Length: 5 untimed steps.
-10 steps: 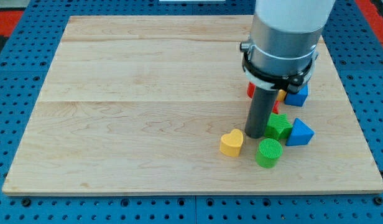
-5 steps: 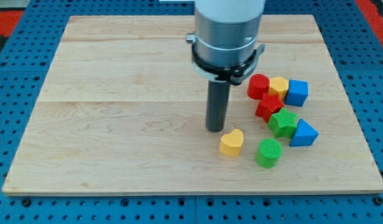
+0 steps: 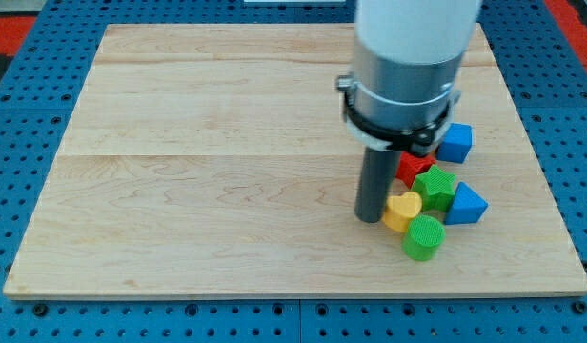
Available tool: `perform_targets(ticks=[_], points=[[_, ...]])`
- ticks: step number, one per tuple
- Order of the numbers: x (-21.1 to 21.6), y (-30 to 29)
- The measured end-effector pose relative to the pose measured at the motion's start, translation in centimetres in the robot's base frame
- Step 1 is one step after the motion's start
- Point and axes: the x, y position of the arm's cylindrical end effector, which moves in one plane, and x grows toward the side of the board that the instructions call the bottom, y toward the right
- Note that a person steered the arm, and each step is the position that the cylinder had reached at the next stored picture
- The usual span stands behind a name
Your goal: Move yellow heart slightly right
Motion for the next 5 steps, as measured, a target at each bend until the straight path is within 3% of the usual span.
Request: perform_targets(ticks=[3,5], points=[[1.4,0.8],[-2.3,-0.2]])
